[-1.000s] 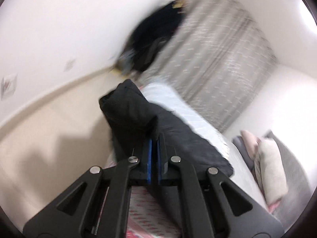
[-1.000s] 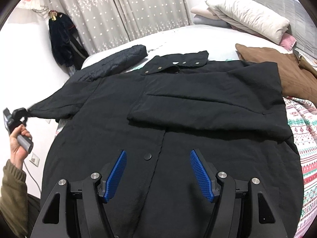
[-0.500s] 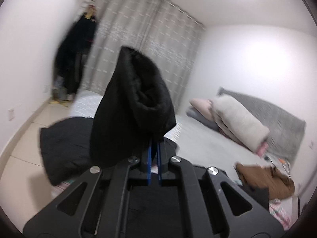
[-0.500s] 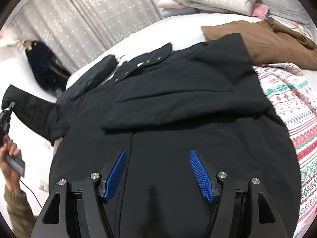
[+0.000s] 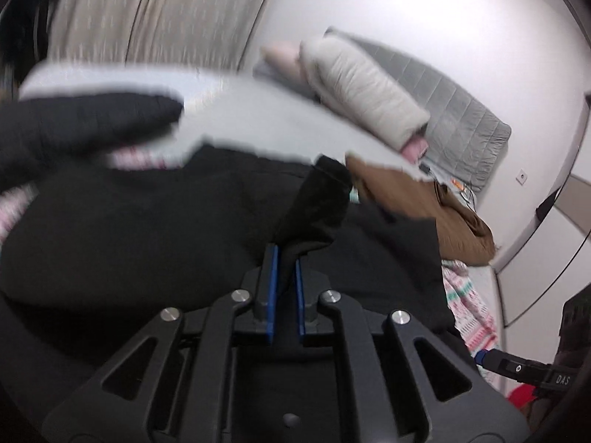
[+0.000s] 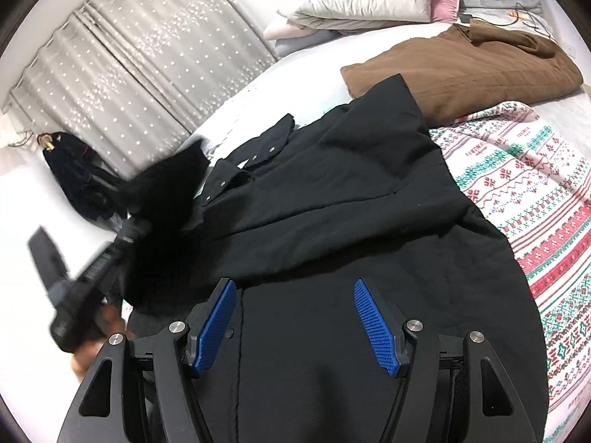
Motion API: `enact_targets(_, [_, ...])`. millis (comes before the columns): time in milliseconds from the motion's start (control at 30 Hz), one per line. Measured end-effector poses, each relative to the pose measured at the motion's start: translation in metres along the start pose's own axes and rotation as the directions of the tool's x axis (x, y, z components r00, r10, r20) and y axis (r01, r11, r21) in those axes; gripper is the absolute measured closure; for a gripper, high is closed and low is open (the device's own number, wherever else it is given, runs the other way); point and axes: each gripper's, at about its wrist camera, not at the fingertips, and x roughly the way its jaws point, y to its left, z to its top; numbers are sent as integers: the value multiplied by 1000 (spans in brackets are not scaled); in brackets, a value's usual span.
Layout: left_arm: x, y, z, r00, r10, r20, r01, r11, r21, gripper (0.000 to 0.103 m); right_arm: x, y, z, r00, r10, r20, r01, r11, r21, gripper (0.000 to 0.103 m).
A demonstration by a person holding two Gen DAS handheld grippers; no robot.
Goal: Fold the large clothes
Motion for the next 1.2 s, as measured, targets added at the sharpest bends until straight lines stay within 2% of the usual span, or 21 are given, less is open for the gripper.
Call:
enact_targets(167, [-8, 14, -23, 996, -64, -66, 61, 997, -37, 94, -4, -7, -1, 1000, -1, 4, 1, 1000, 14, 35])
enact_targets(300, [2, 15, -33, 987, -104, -125, 96, 993, -71, 93, -4, -9, 0, 1000, -11, 1, 11, 1000, 15, 35])
enact_targets(500, [-13, 15, -38, 978, -164, -132, 150, 983, -104, 89, 2, -12, 1, 1000, -24, -11, 24, 1000, 16, 35])
enact_targets(567, [-11, 13, -41, 975, -172, -142, 159, 982, -101, 80, 4, -12, 1, 999, -32, -15, 32, 999, 14, 35])
enact_targets(600, [-10, 10, -43, 971, -186, -152, 173, 980, -99, 69, 5, -12, 1, 999, -34, -17, 34, 999, 12, 35])
enact_targets(633, [-8, 6, -45, 963, -214, -165, 200, 975, -98, 48, 6, -12, 1, 999, -37, -18, 37, 999, 9, 35])
enact_targets(700, [-3, -5, -49, 956, -235, -178, 222, 971, -88, 31, 9, -12, 2, 999, -40, -21, 40, 999, 6, 35])
enact_targets(833, [1, -30, -52, 965, -198, -170, 202, 979, 10, 31, 14, -10, 0, 998, -47, -29, 47, 999, 0, 35])
enact_targets(900, [1, -27, -49, 972, -178, -153, 182, 983, 11, 30, 15, -11, -1, 998, -46, -38, 46, 999, 6, 35])
enact_targets(967, [6, -19, -47, 975, -119, -187, 120, 993, -3, 30, 15, -13, -1, 998, -45, -42, 45, 999, 1, 35])
enact_targets(1067, [18, -12, -55, 960, -75, -269, 81, 997, 13, 30, 14, -15, 0, 998, -50, -43, 49, 999, -7, 35])
enact_targets(1200, [25, -36, -75, 962, 37, -271, 18, 980, 197, 30, 19, -18, 2, 998, -22, -56, 23, 999, 25, 35])
